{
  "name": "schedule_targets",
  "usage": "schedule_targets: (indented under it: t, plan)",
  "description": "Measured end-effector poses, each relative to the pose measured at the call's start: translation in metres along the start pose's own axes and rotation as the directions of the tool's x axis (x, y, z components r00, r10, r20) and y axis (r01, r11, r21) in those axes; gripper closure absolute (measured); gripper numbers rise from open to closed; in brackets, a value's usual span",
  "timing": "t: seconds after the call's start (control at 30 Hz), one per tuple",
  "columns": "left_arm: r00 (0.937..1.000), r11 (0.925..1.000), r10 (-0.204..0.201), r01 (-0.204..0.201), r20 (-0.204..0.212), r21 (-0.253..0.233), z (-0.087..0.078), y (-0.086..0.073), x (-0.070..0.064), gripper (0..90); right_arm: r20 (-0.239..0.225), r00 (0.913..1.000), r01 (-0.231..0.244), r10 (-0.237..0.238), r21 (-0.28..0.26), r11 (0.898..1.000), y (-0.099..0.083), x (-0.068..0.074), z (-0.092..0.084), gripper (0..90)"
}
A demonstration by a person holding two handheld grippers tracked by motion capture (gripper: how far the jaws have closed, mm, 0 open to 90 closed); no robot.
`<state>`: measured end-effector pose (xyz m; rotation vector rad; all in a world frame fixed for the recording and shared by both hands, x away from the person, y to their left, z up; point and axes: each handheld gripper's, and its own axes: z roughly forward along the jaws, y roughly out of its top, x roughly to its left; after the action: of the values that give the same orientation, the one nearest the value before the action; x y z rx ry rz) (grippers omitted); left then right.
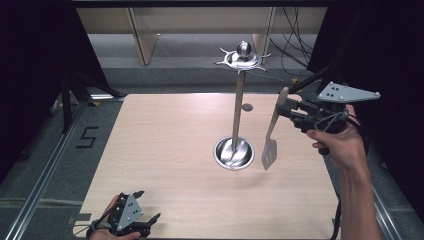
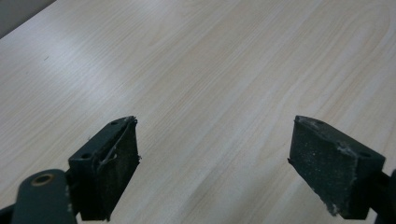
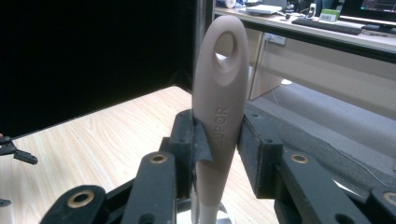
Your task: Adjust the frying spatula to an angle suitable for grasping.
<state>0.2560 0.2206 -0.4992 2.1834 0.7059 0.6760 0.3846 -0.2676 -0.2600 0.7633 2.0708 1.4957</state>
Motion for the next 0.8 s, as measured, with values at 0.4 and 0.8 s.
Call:
schedule_targets:
  t: [0.4,0.8]
  plan:
    - [1.0000,1.0000,0.000,0.000,0.006,-0.002,0.000,0.000,0.000,15.0,-0.012,0.9999,-0.003,0.003,0.005,1.000,0.015,0.004,0.007,68.5]
    - [1.0000,1.0000,-0.002,0.002,0.006,-0.002,0.000,0.000,0.000,15.0,-0.006,1.0000,-0.001,0.001,0.029,1.000,0.032,0.007,0.017,68.5]
